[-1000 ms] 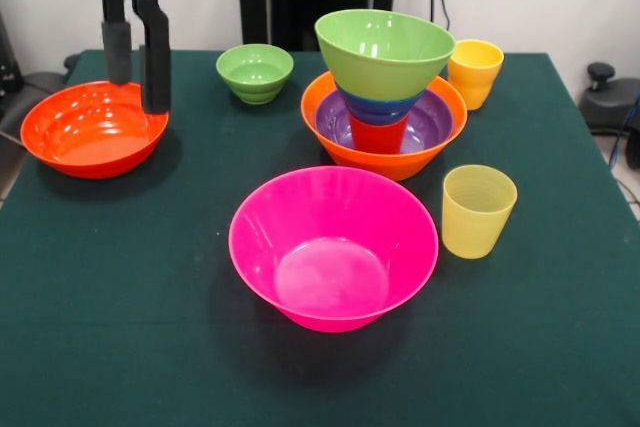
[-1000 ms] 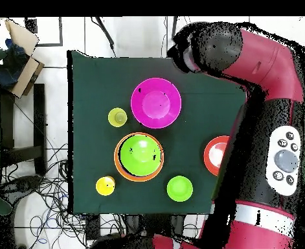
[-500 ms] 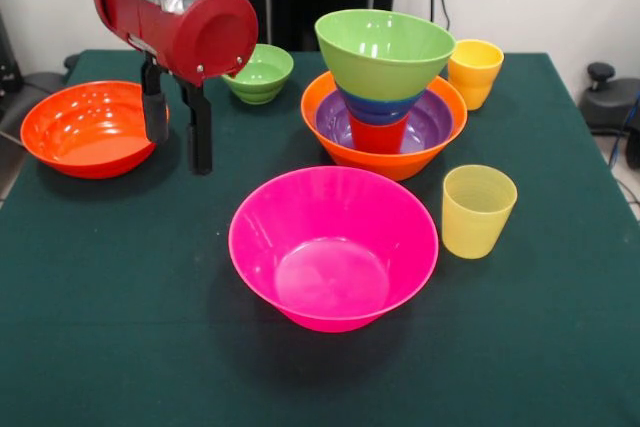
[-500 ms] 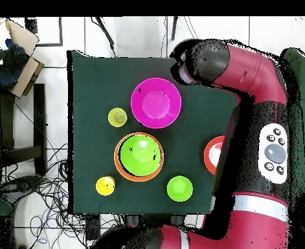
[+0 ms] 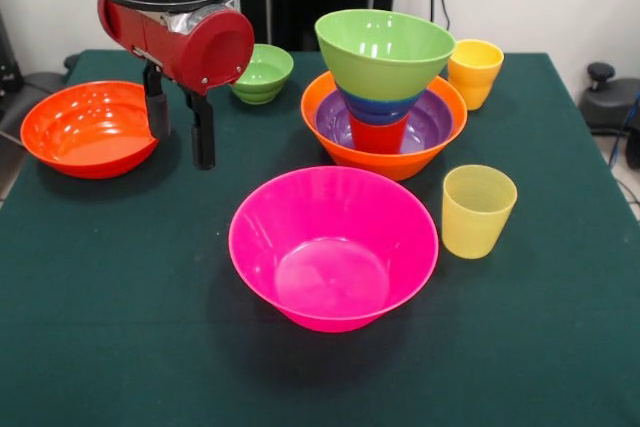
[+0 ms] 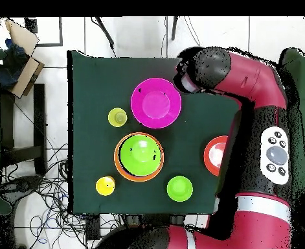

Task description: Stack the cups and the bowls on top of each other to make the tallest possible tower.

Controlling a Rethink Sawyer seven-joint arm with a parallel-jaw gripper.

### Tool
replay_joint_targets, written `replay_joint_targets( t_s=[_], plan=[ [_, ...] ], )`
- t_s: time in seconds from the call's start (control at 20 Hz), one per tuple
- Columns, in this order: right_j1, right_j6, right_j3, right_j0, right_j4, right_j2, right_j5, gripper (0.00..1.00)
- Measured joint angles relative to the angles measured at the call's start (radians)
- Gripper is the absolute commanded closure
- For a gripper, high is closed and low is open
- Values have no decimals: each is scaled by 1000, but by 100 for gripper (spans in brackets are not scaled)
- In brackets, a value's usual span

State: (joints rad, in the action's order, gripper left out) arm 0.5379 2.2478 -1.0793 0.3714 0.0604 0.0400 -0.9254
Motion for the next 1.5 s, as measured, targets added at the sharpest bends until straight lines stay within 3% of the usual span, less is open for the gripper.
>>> replay_joint_targets(
  t_s=[0.4, 0.8, 1.05, 1.5],
  plan=[
    [1, -3, -76, 14, 18, 4, 12, 0],
    [1, -3, -218, 41, 30, 8, 124, 0],
    [6, -3, -273, 43, 59, 7, 139, 0],
    [88, -3, -338, 44, 83, 7, 128, 0]
  ],
)
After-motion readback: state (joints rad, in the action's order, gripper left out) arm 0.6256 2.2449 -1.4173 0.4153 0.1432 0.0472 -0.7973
